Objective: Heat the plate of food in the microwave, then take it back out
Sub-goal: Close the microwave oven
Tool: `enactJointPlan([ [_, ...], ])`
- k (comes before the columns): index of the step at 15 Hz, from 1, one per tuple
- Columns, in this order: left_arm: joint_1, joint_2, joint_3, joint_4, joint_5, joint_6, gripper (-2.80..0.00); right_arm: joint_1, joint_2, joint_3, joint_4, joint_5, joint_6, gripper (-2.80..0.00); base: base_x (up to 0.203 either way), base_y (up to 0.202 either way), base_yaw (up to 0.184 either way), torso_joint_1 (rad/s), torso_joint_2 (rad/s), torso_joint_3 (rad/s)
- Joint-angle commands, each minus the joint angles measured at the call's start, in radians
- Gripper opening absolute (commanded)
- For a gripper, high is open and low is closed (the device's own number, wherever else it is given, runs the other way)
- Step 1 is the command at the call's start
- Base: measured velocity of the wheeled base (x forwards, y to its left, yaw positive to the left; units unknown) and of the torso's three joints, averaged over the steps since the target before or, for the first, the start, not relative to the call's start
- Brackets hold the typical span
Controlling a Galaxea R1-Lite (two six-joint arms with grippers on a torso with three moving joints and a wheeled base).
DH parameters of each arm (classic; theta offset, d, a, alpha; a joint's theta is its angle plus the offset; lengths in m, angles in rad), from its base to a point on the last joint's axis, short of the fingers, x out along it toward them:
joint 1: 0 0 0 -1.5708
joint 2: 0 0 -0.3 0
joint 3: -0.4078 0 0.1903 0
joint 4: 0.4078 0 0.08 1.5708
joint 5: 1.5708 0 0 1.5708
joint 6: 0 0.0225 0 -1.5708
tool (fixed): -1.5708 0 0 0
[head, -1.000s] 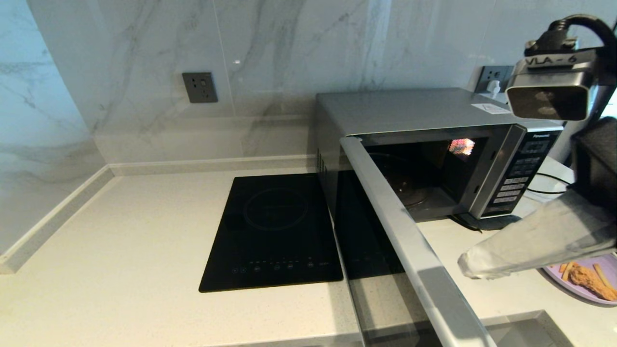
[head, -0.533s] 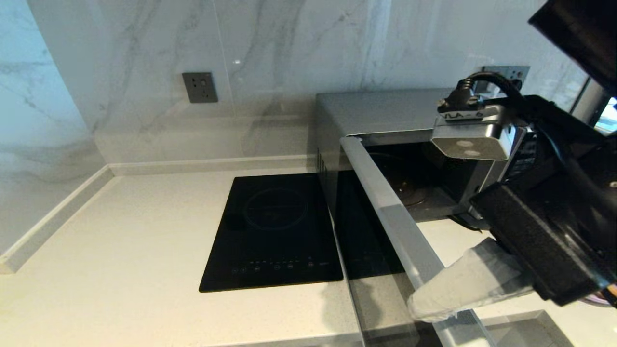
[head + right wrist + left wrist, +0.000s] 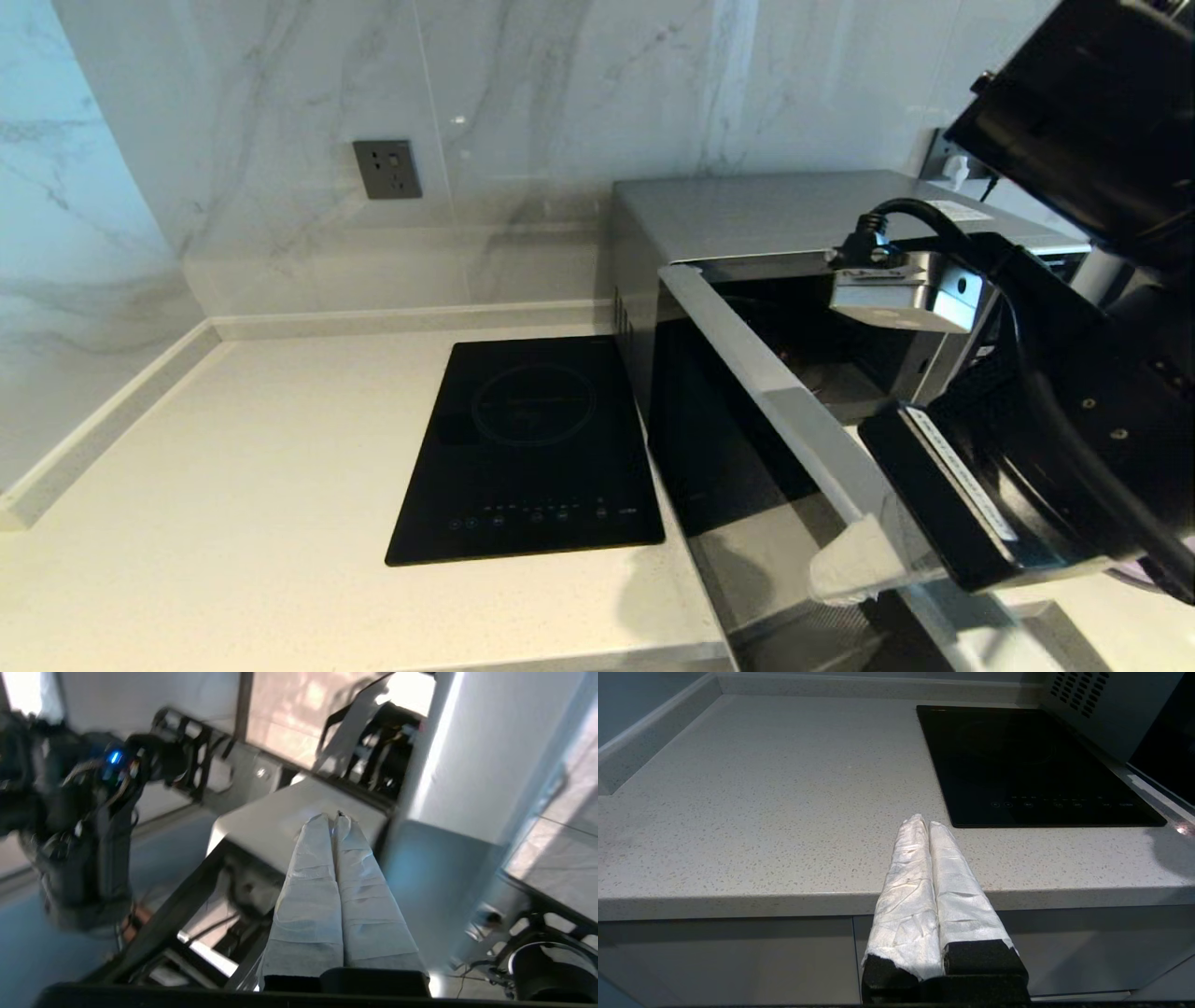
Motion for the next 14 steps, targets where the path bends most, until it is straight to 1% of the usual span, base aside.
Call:
enactJointPlan([
  [1,0.0,0.002,0.0,0.0,0.0,-0.001,-2.8,-0.028,-0.006,0.003,0.01,-0.023,0.007,-2.8,0.0,0.0,0.0,0.0,0.0,0.0],
  [3,0.0,0.002,0.0,0.0,0.0,-0.001,-2.8,-0.057,-0.013,0.008,0.013,-0.045,0.037,-2.8,0.0,0.0,0.0,0.0,0.0,0.0],
  [6,0.0,0.002,0.0,0.0,0.0,-0.001,-2.8,-0.127,-0.034,0.034,0.012,-0.087,0.04,-2.8,0.0,0.0,0.0,0.0,0.0,0.0],
  [11,0.0,0.002,0.0,0.0,0.0,-0.001,-2.8,-0.293,-0.08,0.071,0.005,-0.097,0.029,-2.8,0.0,0.0,0.0,0.0,0.0,0.0],
  [14,0.0,0.002,0.0,0.0,0.0,-0.001,-2.8,-0.389,-0.1,0.102,-0.019,-0.098,-0.004,-2.8,0.0,0.0,0.0,0.0,0.0,0.0],
])
